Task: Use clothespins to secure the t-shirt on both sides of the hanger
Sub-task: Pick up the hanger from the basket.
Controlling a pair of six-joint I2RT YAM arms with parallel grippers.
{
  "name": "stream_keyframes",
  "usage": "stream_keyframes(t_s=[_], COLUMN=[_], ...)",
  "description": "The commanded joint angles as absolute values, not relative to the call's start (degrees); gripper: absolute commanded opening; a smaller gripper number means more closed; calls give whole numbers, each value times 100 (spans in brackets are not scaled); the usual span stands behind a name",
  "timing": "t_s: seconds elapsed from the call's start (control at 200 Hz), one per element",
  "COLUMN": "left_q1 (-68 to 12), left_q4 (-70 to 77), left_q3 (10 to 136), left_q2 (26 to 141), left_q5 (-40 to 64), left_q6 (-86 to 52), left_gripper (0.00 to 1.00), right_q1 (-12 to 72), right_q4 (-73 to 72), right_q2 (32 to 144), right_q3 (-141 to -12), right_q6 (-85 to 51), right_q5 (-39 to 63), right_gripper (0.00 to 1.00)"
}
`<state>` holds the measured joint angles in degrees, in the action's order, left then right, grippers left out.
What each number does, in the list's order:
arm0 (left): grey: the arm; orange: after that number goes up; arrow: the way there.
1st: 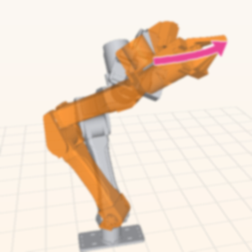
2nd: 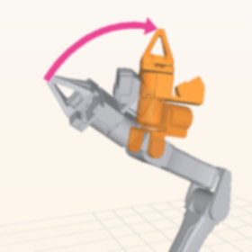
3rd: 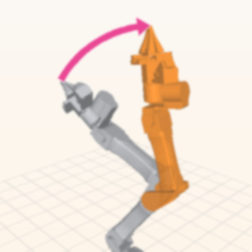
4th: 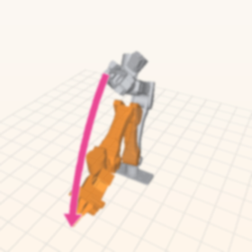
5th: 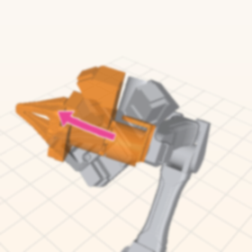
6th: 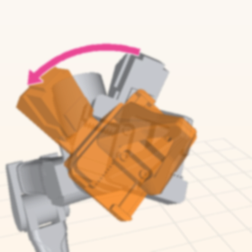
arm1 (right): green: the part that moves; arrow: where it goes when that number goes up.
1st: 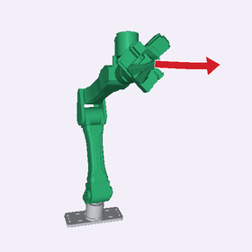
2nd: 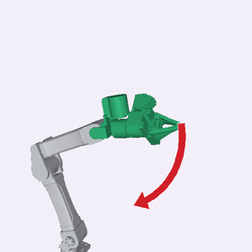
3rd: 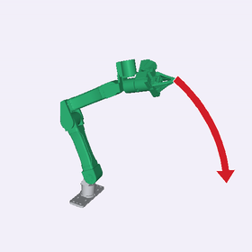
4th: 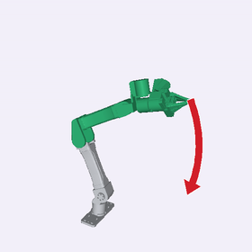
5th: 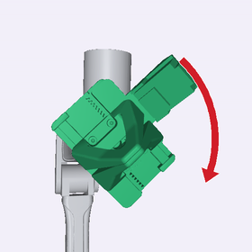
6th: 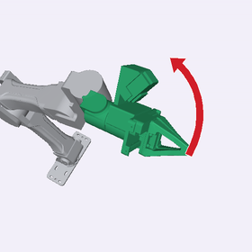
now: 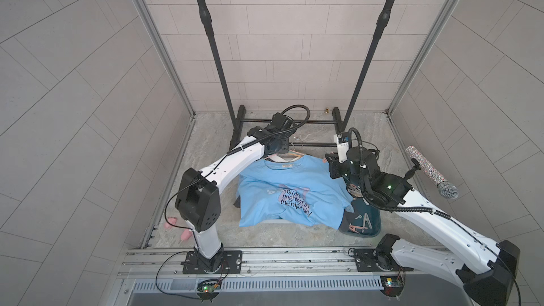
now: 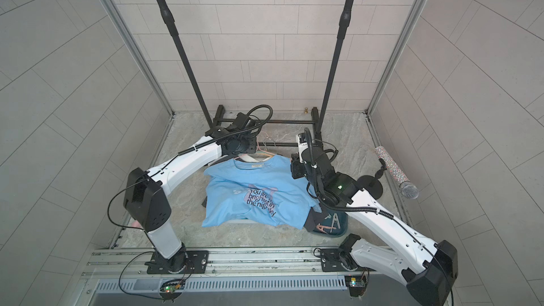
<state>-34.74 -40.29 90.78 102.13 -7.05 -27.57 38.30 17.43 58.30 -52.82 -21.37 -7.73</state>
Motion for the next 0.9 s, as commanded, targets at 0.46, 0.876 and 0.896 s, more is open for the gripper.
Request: stream_keyframes(t_s=[0.46, 0.876, 0.896], left_q1=[-2932, -2869, -2866], left_q4=[-3475, -2938, -2942], left_q3=[9639, 9404, 9413], left_q2=[10900, 10844, 10879], left_q5=[420, 566, 593], left_q6=[-3126, -3480, -3480], left_gripper=[37, 36, 35], right_q1=[3815, 3815, 3821], right_q4=[1182, 997, 994], right_q2=[6055, 6262, 6273], right_q3=[-5180, -5144, -5148], right_q6=[-1771, -1726, -1719], right_q5=[-349, -275, -268], right_gripper=[0, 0, 0])
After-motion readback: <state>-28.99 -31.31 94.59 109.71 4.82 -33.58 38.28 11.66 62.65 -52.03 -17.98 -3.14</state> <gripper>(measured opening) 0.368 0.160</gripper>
